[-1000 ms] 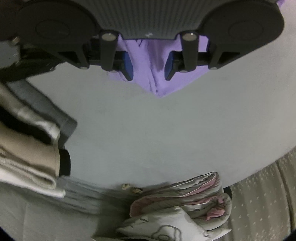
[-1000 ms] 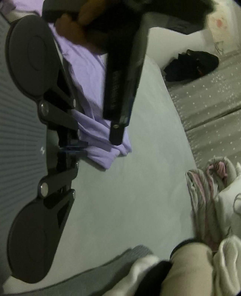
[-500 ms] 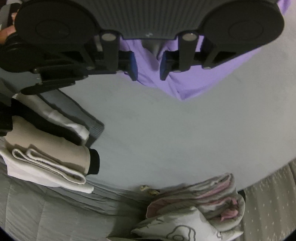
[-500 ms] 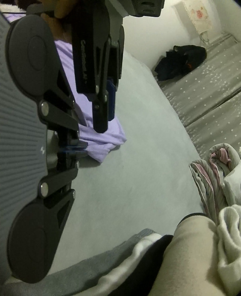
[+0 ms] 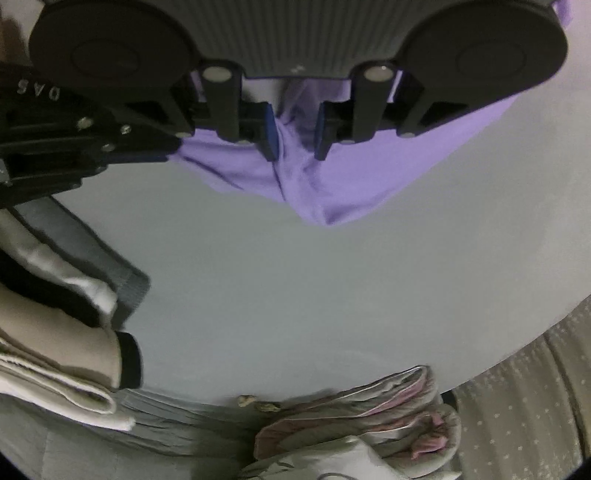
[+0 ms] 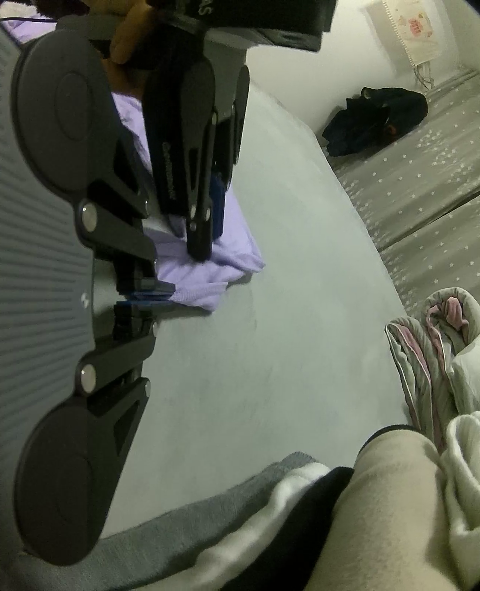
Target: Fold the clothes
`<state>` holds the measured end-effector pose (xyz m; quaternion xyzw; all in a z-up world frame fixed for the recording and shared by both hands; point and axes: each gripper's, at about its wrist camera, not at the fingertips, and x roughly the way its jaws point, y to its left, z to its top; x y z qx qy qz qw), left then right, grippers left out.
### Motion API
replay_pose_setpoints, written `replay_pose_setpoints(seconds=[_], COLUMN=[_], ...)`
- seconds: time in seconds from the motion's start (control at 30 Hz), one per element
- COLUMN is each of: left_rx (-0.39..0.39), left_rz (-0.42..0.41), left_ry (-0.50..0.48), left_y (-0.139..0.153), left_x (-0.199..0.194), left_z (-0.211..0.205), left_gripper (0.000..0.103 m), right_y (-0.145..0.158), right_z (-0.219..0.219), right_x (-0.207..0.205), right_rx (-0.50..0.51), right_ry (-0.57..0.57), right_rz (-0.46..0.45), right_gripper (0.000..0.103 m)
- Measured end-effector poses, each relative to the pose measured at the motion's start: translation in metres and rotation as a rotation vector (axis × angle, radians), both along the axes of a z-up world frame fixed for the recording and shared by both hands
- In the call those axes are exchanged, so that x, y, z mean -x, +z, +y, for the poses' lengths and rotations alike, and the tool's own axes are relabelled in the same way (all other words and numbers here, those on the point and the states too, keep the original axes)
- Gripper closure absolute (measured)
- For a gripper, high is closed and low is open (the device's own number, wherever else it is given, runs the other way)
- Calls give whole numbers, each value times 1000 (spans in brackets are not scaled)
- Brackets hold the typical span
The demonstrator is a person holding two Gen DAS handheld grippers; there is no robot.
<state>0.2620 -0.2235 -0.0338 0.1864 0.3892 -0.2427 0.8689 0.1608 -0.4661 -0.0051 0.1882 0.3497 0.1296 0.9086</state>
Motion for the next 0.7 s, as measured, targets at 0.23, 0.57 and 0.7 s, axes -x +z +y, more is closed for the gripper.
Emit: replay_pose_setpoints(seconds=[0.23, 0.57, 0.7], left_rx=[98, 263, 178], left_rz=[83, 342, 336], left_ry=[80, 49, 81], left_y=[18, 9, -2], left_x=[-9, -12, -9], left_z=[30, 15, 3], left_gripper=[81, 68, 79], right_y=[1, 4, 5], right_z=[-1, -2, -4], right_x=[-2, -3, -2], right_rx=[-17, -39, -47], right_ry=[9, 23, 23], right_rz=[3, 2, 1], right_gripper=[100, 100, 100])
